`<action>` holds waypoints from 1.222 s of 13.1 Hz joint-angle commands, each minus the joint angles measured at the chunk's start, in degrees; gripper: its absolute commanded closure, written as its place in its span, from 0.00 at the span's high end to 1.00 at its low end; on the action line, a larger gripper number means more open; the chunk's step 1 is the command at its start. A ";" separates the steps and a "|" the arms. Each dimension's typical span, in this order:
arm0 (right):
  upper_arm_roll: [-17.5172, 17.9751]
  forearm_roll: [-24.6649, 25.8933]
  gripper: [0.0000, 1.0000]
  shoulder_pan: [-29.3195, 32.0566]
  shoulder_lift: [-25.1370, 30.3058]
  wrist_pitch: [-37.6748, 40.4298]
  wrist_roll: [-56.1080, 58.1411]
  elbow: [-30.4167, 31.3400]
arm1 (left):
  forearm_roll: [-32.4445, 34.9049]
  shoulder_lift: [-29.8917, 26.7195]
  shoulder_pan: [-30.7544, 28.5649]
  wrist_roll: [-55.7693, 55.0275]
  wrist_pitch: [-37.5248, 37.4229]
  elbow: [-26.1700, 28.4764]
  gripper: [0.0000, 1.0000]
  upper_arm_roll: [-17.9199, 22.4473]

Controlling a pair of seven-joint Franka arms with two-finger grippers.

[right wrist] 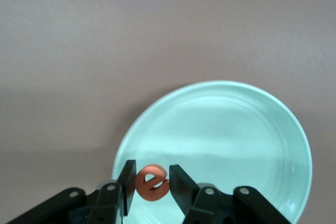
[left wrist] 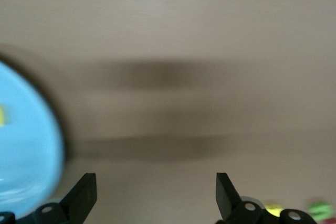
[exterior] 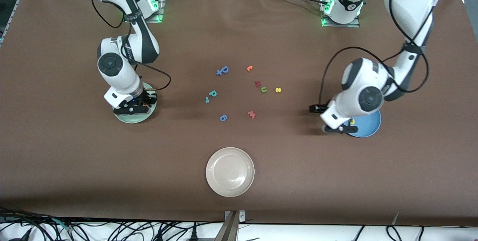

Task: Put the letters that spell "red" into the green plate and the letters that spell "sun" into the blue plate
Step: 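Move the left gripper and the right gripper back over the letters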

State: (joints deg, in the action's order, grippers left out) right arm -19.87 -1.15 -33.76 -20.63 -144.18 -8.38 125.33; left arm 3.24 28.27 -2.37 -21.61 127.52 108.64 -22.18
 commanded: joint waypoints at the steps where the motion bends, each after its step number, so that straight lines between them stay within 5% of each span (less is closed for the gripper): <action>1: -0.26 0.27 0.69 0.27 -0.02 0.48 0.99 1.76 | -0.96 -6.55 -0.27 -7.70 9.73 11.74 1.00 -4.26; 2: -0.52 0.27 0.95 0.53 -0.02 0.48 0.99 2.02 | -0.43 -6.73 0.17 -12.79 13.24 14.12 1.00 -6.10; 3: -0.52 0.27 0.99 0.53 -0.02 0.48 0.99 1.85 | 0.18 -6.73 0.87 -17.89 16.32 15.97 1.00 -7.51; 6: 1.49 -0.25 0.99 0.10 1.03 1.09 -3.90 0.89 | 11.30 -5.42 5.09 -33.96 18.99 17.39 1.00 -7.70; 10: 11.67 -0.34 0.99 -0.08 1.04 4.08 -30.13 -3.77 | 26.01 -0.50 6.68 -48.94 20.39 16.69 1.00 -7.79; 13: 16.43 -0.52 0.91 -0.60 -3.08 2.33 -39.34 -9.73 | 26.47 1.17 6.94 -49.67 20.57 16.25 1.00 -7.79; 14: 16.61 -0.08 0.79 -1.56 -5.28 2.06 -39.17 -12.10 | 26.47 1.79 7.12 -49.67 20.57 15.99 1.00 -7.79; 16: 16.62 -0.08 0.77 -2.71 -8.18 -0.82 -39.26 -13.62 | 26.38 2.76 7.64 -49.67 20.57 15.55 1.00 -7.79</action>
State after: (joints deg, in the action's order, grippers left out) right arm -3.17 -1.31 -35.74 -24.55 -142.91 -46.98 114.90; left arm 27.38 29.78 4.72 -69.41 147.89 125.40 -29.97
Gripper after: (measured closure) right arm 0.220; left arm 0.000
